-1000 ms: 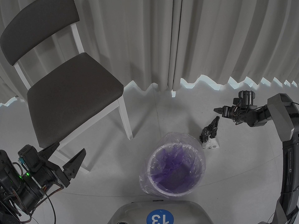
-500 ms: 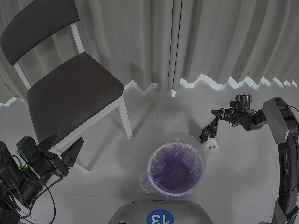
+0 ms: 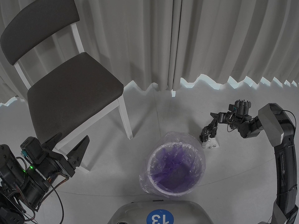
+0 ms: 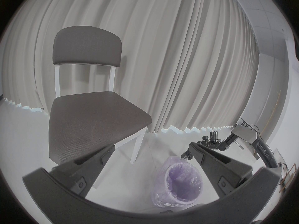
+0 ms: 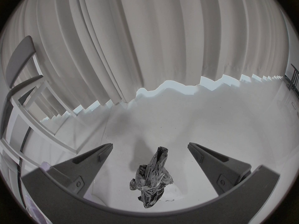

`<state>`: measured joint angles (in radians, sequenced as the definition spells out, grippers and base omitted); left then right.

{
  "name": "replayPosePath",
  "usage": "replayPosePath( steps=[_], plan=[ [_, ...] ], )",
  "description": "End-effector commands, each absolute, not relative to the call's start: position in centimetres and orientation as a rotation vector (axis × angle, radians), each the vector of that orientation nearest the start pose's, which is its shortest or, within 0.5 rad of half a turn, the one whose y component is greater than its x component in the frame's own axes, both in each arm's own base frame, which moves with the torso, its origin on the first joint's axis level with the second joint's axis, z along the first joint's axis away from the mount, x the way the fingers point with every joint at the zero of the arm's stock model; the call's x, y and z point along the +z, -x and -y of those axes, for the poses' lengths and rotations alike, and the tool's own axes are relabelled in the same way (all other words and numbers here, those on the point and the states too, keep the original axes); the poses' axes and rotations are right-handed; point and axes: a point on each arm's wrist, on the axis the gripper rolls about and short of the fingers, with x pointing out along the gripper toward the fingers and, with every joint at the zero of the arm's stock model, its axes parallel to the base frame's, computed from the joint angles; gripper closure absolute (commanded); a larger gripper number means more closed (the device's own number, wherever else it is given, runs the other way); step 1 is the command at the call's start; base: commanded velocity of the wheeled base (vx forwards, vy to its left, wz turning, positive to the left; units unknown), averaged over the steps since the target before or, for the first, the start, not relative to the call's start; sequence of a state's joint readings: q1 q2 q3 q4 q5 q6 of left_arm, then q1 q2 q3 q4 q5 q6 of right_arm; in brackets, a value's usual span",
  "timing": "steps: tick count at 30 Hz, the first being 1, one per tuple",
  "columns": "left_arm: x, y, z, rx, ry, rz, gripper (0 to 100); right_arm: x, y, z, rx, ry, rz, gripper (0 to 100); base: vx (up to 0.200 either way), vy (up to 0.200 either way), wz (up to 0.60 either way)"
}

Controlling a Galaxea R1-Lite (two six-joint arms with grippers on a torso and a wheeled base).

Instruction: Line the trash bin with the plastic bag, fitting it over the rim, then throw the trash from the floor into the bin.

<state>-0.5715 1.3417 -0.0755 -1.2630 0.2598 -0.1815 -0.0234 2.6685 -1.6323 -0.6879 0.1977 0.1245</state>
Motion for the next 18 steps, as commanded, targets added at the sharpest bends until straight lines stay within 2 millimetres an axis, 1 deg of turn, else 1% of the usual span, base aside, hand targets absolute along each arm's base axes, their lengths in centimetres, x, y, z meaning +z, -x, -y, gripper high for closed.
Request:
replayPosePath(
  steps=[1,2,5,10,11,18],
  plan=[
    [14.1,-13.6,8.3,-0.312,0.166,-0.062,0,-3.6,-51.6,0.6,0.152,-0.164,-0.386,0,0.000,0.000,0.00],
    [13.9,-13.5,8.2,-0.308,0.160,-0.070,0,-4.6,-51.8,0.6,0.153,-0.163,-0.377,0,0.000,0.000,0.00],
    [13.7,-13.3,8.2,-0.314,0.157,-0.078,0,-5.5,-52.2,0.6,0.154,-0.161,-0.359,0,0.000,0.000,0.00],
    [13.7,-13.3,8.3,-0.318,0.156,-0.081,0,-5.9,-52.2,0.5,0.152,-0.163,-0.370,0,0.000,0.000,0.00],
    [13.6,-13.3,8.3,-0.321,0.154,-0.084,0,-6.2,-52.2,0.2,0.156,-0.163,-0.373,0,0.000,0.000,0.00],
    [13.5,-13.3,8.3,-0.323,0.153,-0.087,0,-6.7,-52.0,-0.2,0.158,-0.163,-0.384,0,0.000,0.000,0.00]
  ],
)
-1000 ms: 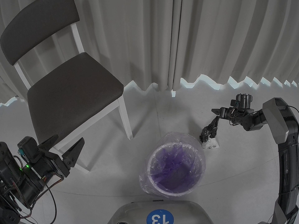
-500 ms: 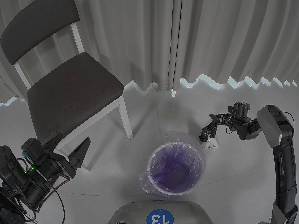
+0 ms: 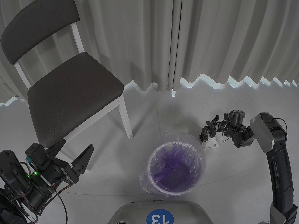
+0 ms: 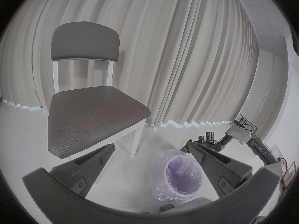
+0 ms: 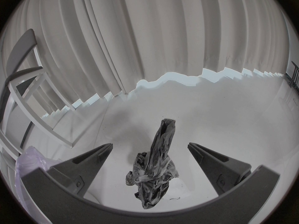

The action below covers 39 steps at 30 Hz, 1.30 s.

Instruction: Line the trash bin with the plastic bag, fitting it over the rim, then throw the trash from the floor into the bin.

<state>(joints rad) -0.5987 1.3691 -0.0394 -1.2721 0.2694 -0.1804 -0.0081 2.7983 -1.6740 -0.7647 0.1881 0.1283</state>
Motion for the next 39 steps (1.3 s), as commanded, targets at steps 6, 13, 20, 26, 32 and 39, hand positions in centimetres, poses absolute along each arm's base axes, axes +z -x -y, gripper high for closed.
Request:
replayPosePath(
  steps=[6,13,20,26,32,39],
  plan=[
    [13.3,-13.4,8.4,-0.322,0.149,-0.098,0,-7.2,-51.9,-0.1,0.155,-0.165,-0.396,0,0.000,0.000,0.00],
    [13.1,-13.3,8.5,-0.327,0.144,-0.108,0,-8.4,-51.7,-0.1,0.154,-0.166,-0.418,0,0.000,0.000,0.00],
    [12.9,-13.1,8.5,-0.328,0.138,-0.121,0,-9.3,-51.7,-0.1,0.154,-0.168,-0.430,0,0.000,0.000,0.00],
    [12.7,-13.1,8.5,-0.327,0.134,-0.128,0,-9.4,-51.6,-0.1,0.155,-0.166,-0.429,0,0.000,0.000,0.00],
    [12.7,-13.1,8.5,-0.328,0.134,-0.129,0,-9.5,-51.6,-0.1,0.155,-0.165,-0.431,0,0.000,0.000,0.00],
    [12.6,-13.0,8.6,-0.336,0.132,-0.131,0,-9.5,-51.6,-0.2,0.156,-0.163,-0.433,0,0.000,0.000,0.00]
  ],
)
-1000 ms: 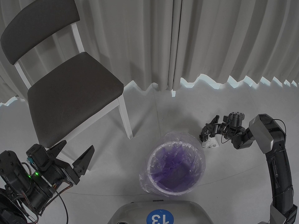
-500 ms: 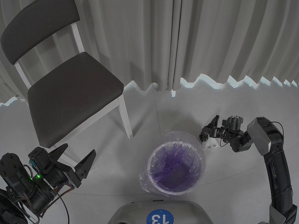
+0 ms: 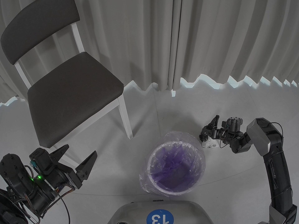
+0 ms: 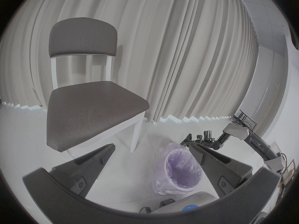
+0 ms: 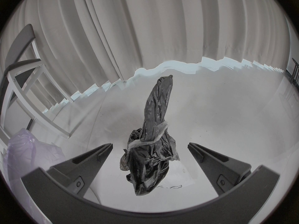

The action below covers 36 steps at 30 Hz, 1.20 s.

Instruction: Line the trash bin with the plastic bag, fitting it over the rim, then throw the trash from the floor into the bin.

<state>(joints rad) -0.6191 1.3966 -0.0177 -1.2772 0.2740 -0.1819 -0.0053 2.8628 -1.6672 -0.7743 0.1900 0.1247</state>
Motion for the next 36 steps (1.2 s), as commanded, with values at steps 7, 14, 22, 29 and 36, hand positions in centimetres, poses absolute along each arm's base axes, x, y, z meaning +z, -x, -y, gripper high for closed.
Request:
replayPosePath(
  steps=[7,14,22,29,36],
  plan=[
    [12.4,-13.2,8.7,-0.334,0.132,-0.131,0,-9.5,-51.6,-0.2,0.156,-0.163,-0.433,100,0.000,0.000,0.00],
    [12.4,-13.1,8.9,-0.336,0.131,-0.130,0,-9.5,-51.5,-0.1,0.155,-0.164,-0.434,100,0.000,0.000,0.00],
    [12.6,-12.7,9.0,-0.347,0.138,-0.114,0,-9.5,-51.4,-0.1,0.155,-0.163,-0.439,100,0.000,0.000,0.00],
    [12.7,-12.7,9.1,-0.352,0.137,-0.113,0,-8.5,-51.2,-0.2,0.166,-0.165,-0.432,100,0.000,0.000,0.00],
    [12.8,-12.4,9.2,-0.358,0.122,-0.101,0,-4.1,-50.2,-0.3,0.174,-0.162,-0.382,100,0.000,0.000,0.00]
  ],
)
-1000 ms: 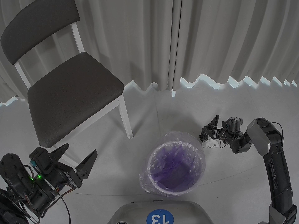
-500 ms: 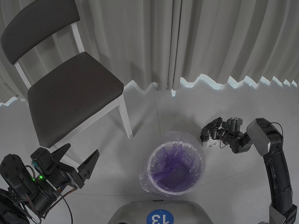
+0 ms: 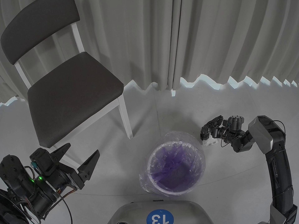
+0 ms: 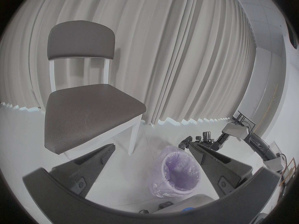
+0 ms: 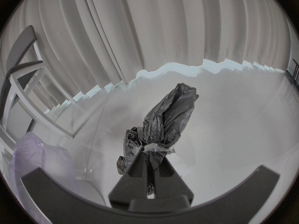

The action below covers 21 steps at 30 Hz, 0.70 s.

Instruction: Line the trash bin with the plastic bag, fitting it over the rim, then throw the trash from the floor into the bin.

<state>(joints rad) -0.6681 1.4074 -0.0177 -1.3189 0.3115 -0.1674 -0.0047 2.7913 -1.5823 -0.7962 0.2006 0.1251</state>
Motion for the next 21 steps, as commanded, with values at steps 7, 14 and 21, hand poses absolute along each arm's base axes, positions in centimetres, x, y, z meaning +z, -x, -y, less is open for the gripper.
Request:
replayPosePath(
  steps=[7,14,21],
  plan=[
    [12.9,-12.4,9.1,-0.358,0.109,-0.094,0,-0.2,-49.4,-0.4,0.180,-0.154,-0.316,100,0.000,0.000,0.00],
    [13.0,-12.4,9.1,-0.357,0.113,-0.088,0,3.8,-48.1,-2.4,0.227,-0.137,-0.269,100,0.000,0.000,0.00],
    [13.0,-12.4,8.9,-0.351,0.115,-0.083,0,9.6,-46.0,-5.4,0.299,-0.114,-0.181,100,0.000,0.000,0.00]
  ],
)
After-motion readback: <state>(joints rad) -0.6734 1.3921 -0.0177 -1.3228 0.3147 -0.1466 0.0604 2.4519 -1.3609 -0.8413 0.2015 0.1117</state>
